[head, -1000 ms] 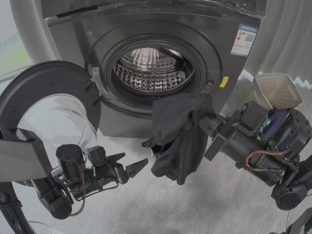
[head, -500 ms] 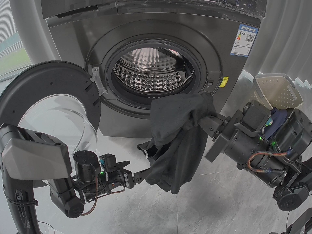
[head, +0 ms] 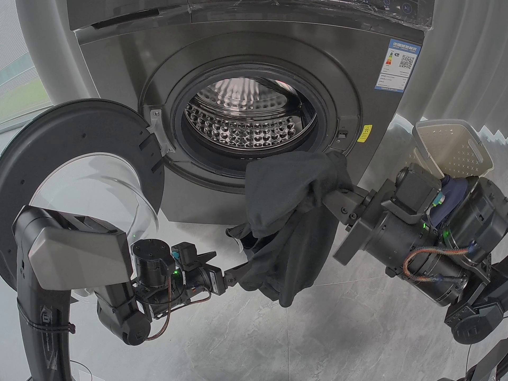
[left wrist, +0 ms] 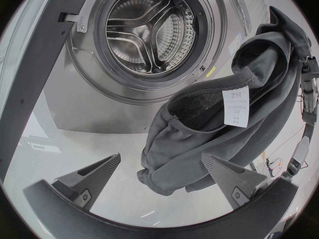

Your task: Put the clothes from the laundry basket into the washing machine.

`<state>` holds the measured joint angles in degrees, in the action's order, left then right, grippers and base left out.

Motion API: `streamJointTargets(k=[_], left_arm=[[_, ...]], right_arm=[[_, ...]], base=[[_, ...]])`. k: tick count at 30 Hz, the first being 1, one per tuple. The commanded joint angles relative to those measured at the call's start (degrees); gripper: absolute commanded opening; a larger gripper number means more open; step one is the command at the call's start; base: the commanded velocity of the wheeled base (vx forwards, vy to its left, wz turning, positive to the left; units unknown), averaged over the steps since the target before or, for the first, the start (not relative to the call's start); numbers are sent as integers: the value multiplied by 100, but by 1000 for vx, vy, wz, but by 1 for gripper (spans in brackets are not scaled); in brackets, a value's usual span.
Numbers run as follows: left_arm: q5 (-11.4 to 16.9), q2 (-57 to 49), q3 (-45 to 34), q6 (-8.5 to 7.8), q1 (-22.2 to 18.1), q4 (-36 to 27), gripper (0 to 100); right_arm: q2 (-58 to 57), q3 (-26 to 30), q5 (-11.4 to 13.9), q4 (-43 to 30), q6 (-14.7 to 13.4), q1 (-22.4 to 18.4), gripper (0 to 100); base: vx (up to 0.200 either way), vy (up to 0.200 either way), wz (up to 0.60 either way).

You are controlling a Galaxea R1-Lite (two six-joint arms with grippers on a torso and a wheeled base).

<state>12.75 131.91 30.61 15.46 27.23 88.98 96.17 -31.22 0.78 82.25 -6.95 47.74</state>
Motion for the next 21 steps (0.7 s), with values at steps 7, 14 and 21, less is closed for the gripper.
streamJointTargets(k=[7,14,21], left_arm=[[-10,27,-55,-60,-218,23,100],[34,89,112,-87,-78,23,100],[61,177,323,-87,-8,23,100]], right_arm=[[-2,2,1,10,1,7,0],[-2,11,1,2,-8,16,0],[7,2,1,2,-8,25,0]], base=[[0,0,0],[0,0,0],[0,0,0]])
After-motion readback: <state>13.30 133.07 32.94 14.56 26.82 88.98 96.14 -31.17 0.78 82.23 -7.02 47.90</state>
